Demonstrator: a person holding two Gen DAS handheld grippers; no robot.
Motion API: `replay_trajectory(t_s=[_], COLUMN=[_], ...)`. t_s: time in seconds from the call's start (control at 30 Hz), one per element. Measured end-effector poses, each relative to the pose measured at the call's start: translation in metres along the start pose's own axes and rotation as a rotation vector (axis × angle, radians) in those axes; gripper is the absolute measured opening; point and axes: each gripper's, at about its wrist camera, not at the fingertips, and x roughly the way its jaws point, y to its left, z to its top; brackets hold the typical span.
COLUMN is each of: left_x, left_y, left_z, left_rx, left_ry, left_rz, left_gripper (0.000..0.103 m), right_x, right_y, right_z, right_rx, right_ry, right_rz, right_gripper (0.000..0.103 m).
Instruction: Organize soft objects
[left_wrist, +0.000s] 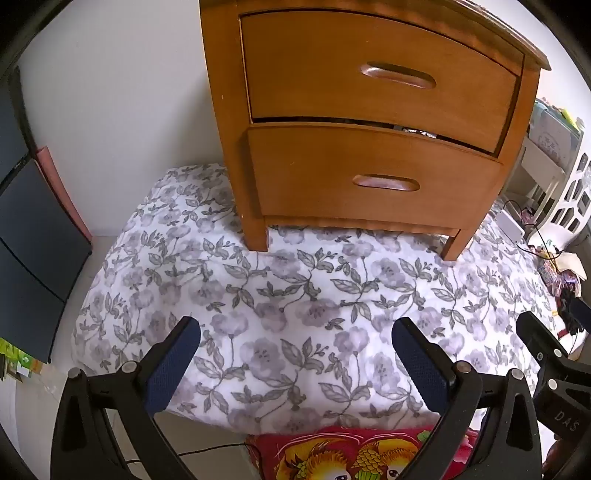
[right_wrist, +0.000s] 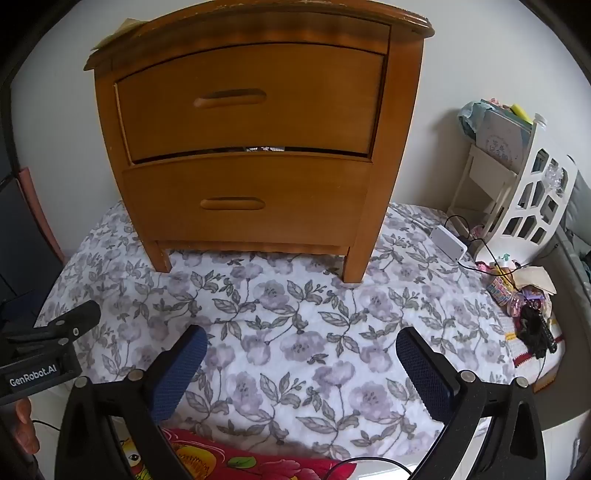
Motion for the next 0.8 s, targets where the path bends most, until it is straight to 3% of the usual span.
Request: replay_trajectory(t_s=[0.4,0.8], left_x=[0.004,0.007], left_y=[0.003,0.002], left_z=[-0.014,-0.007], left_rx=[0.017,-0.005], left_ry=[-0.001,0.0], left_rz=[0.004,-0.007], left_gripper=[0.103,0.103], right_x=[0.003,0.001], right_y=[-0.001,-0.002], right_z=[-0.001,-0.001], right_rx=[0.005,0.003], right_ry=[-0.002,-0.004], right_rz=[0.0,0.002], right_gripper=[0.103,0.103])
